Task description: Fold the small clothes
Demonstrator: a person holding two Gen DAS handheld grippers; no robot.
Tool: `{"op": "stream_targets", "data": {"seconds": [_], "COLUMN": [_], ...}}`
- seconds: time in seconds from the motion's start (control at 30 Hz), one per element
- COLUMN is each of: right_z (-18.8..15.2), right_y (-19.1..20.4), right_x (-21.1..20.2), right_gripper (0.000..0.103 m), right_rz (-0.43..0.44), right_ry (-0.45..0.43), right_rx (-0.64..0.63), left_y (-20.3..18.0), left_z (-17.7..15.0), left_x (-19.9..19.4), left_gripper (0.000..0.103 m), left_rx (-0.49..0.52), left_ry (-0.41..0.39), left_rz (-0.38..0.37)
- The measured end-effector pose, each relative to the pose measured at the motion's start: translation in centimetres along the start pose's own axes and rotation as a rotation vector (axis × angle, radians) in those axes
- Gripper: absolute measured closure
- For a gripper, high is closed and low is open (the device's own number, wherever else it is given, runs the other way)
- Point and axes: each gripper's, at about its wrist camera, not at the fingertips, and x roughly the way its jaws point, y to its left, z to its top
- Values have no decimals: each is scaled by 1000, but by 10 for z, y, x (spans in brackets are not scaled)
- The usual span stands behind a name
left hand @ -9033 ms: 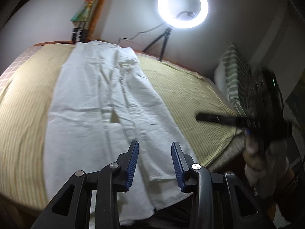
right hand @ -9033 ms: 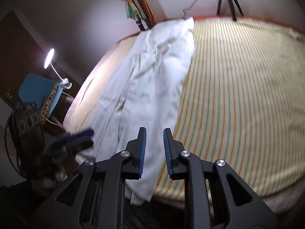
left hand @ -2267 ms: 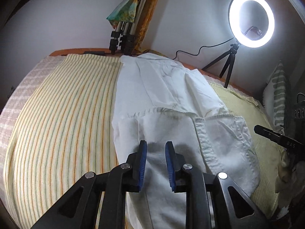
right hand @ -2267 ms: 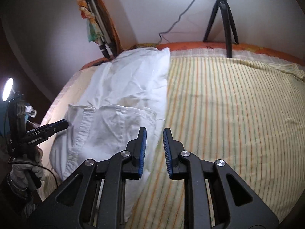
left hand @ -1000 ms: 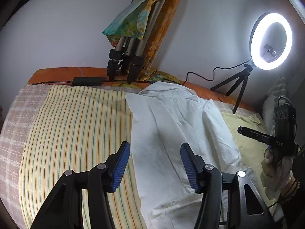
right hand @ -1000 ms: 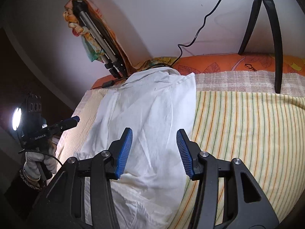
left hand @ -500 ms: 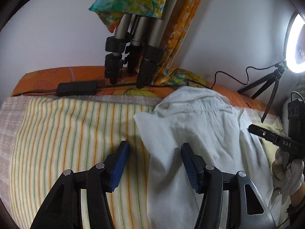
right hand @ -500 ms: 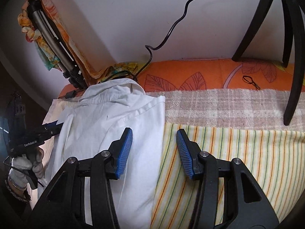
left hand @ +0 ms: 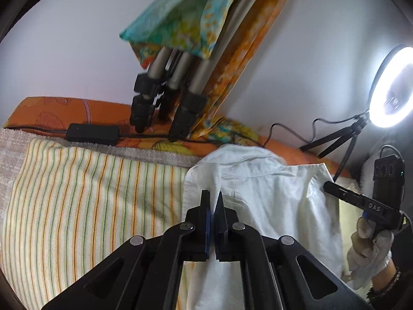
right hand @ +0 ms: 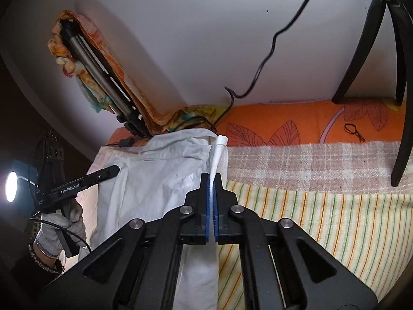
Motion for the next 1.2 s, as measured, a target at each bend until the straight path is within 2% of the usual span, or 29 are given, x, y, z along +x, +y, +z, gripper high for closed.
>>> {"op": "stream_targets", "data": {"seconds": [0.17,0.33,0.57,0.73,0.9,1.2], "right_z": [5,0,-21,-53,-99,-180], "right_y": [20,42,64,83,94,97], "right_x": [-34,-66,-119,-149,-168,-187], "right_gripper": [100,100,100,100,100,100], "right_rz": [48,55,69,67,53,-10], "right_ry": [-52,-82,-120,-120,-104,-66], "right_rx": [-25,-62,-100,-145,-182,-229], "left_y": [-12,-29,-51,-65,-72,-75], "left_z": [0,-5,-29,-65,-108,-197], "left_x": [-34,-71,-125,-158,-180,-189], "left_gripper": [103,103,103,103,103,103], "left_rx": [-4,33,81,110,121,151], "left_ry": [-44,-77,-111,-119,-104,-26], "left_rz": [-60,-67,-72,-66,-53,6]}}
